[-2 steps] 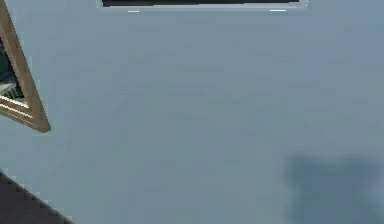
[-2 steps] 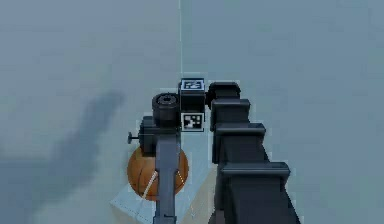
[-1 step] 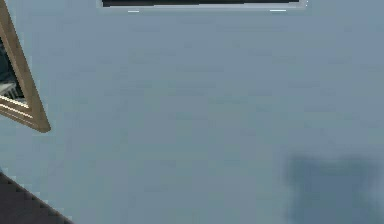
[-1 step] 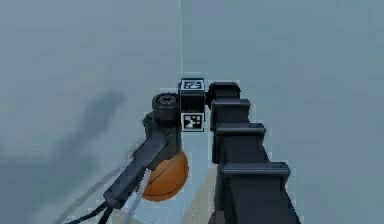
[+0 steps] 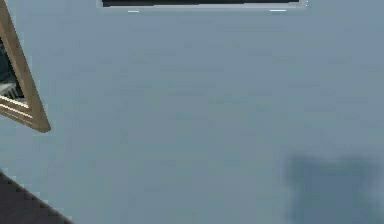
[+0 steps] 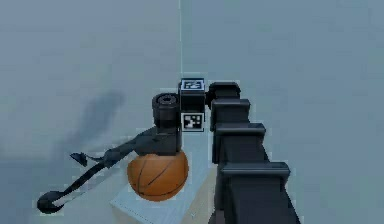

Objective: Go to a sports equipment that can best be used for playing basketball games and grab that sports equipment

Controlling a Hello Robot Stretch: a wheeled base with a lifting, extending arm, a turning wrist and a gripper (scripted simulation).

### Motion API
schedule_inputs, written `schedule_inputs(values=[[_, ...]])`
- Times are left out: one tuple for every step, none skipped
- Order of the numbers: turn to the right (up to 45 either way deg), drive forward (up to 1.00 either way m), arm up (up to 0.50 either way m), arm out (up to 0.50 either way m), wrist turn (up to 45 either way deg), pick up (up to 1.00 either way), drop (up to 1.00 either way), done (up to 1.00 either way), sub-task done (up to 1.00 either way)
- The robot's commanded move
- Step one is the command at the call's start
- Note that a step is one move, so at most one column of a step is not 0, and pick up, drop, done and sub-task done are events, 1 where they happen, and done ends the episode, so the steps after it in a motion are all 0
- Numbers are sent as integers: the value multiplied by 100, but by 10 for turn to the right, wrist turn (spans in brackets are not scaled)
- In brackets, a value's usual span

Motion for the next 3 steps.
schedule_inputs(values=[[0, 0, 0, 0, 450, 0, 0, 0, 0], [0, 0, 0, 0, 180, 0, 0, 0, 0], [0, 0, -28, 0, 0, 0, 0, 0, 0]])
